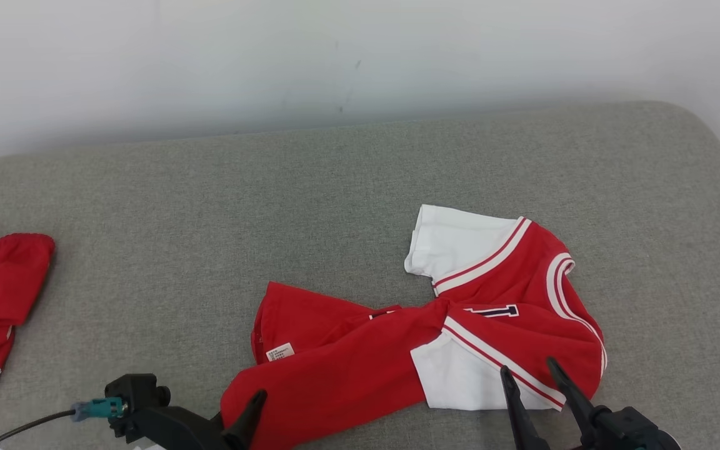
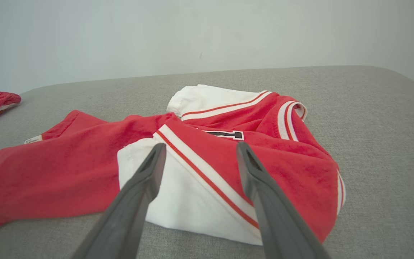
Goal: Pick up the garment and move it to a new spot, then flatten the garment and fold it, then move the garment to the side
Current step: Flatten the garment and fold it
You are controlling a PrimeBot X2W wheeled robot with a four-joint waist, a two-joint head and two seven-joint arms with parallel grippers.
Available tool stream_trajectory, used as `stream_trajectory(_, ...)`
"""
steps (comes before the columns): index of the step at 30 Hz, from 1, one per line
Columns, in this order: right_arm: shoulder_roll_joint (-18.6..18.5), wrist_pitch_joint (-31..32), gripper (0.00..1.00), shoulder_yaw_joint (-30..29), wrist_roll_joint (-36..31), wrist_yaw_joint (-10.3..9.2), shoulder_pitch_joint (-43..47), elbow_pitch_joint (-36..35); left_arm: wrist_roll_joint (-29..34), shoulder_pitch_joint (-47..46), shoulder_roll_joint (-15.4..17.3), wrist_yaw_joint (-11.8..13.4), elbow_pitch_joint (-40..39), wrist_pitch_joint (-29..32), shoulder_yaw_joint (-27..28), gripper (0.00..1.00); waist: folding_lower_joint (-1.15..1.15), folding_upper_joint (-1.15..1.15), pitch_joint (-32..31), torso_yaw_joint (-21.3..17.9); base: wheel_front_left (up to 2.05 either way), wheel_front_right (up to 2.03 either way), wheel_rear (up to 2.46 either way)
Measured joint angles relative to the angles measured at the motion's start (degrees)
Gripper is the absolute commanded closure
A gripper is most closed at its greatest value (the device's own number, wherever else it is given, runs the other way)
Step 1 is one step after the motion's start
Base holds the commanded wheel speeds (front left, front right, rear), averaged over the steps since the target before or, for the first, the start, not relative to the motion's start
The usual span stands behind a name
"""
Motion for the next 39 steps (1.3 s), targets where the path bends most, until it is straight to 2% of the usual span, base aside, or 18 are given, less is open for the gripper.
stream_trajectory(5, 0.0, -0.3, 0.00, 0.0, 0.1, 0.00, -0.2, 0.1, -3.1, -1.3, -0.4, 1.1, 1.7, 4.3, 0.3, 0.00, 0.00, 0.00, 0.3, -0.9, 0.00, 0.00, 0.00)
stream_trajectory(15, 0.2, -0.7, 0.00, -0.3, 0.3, 0.00, -0.6, 0.5, -7.1, -4.1, -1.2, 0.8, 3.3, 6.0, 2.9, 0.00, 0.00, 0.00, 1.1, -1.0, 0.00, 0.00, 0.00)
stream_trajectory(16, 0.2, -0.7, 0.00, -0.2, 0.3, 0.00, -0.8, 0.5, -7.1, -4.5, -1.3, 0.6, 3.6, 6.1, 3.0, 0.35, 0.00, 0.00, 1.1, -0.9, 0.00, 0.00, 0.00)
stream_trajectory(17, 0.2, -0.7, 0.00, -0.2, 0.3, 0.00, -0.9, 0.5, -7.2, -4.9, -1.5, 0.6, 3.9, 5.5, 3.4, 0.64, 0.00, 0.00, 1.1, -0.8, 0.00, 0.00, 0.00)
stream_trajectory(18, 0.2, -0.7, 0.00, -0.2, 0.3, 0.00, -1.0, 0.5, -7.1, -5.5, -1.5, 0.3, 4.2, 5.0, 3.6, 1.00, 0.00, 0.00, 1.1, -0.7, 0.00, 0.00, 0.00)
stream_trajectory(22, 0.3, -0.8, 0.00, -0.2, 0.3, 0.00, -1.0, 0.7, -6.8, -6.6, -1.7, -1.3, 4.7, 4.7, 2.7, 1.00, 0.00, 0.00, 1.0, -0.5, 0.00, 0.00, 0.00)
stream_trajectory(27, 0.3, -0.8, 0.00, -0.3, 0.4, 0.00, -1.0, 0.8, -3.2, -9.1, -1.6, -4.7, 4.3, -1.1, 2.7, 1.00, 0.00, 0.00, 0.9, -0.2, 0.00, 0.00, 0.00)
stream_trajectory(29, 0.4, -0.8, 0.00, -0.3, 0.5, 0.00, -1.0, 0.9, -1.0, -10.8, -1.3, -7.1, 3.6, -4.2, 2.3, 1.00, 0.00, 0.00, 0.9, -0.1, 0.00, 0.00, 0.00)
stream_trajectory(30, 0.4, -0.8, 0.00, -0.2, 0.5, 0.00, -1.0, 0.9, 1.5, -13.0, -1.0, -9.9, 2.4, -7.5, 1.8, 1.00, 0.00, 0.00, 0.9, 0.1, 0.00, 0.00, 0.00)
stream_trajectory(33, 0.4, -0.9, 0.00, -0.3, 0.5, 0.00, -1.1, 1.0, 3.4, -15.6, -1.7, -13.3, -0.1, -12.2, 1.3, 1.00, 0.00, 0.00, 0.8, 0.4, 0.00, 0.00, 0.00)
stream_trajectory(36, 0.4, -1.1, 0.00, -0.4, 0.5, 0.00, -1.0, 1.0, 2.0, -15.5, -2.0, -14.7, -2.7, -11.9, 0.0, 1.00, 0.00, 0.00, 0.6, 0.8, 0.00, 0.00, 0.00)
stream_trajectory(39, 0.4, -1.1, 0.00, -0.5, 0.5, 0.00, -0.8, 1.0, 0.1, -11.7, 0.7, -15.0, -5.1, -7.6, -1.6, 1.00, 0.00, 0.00, 0.6, 1.3, 0.00, 0.00, 0.00)
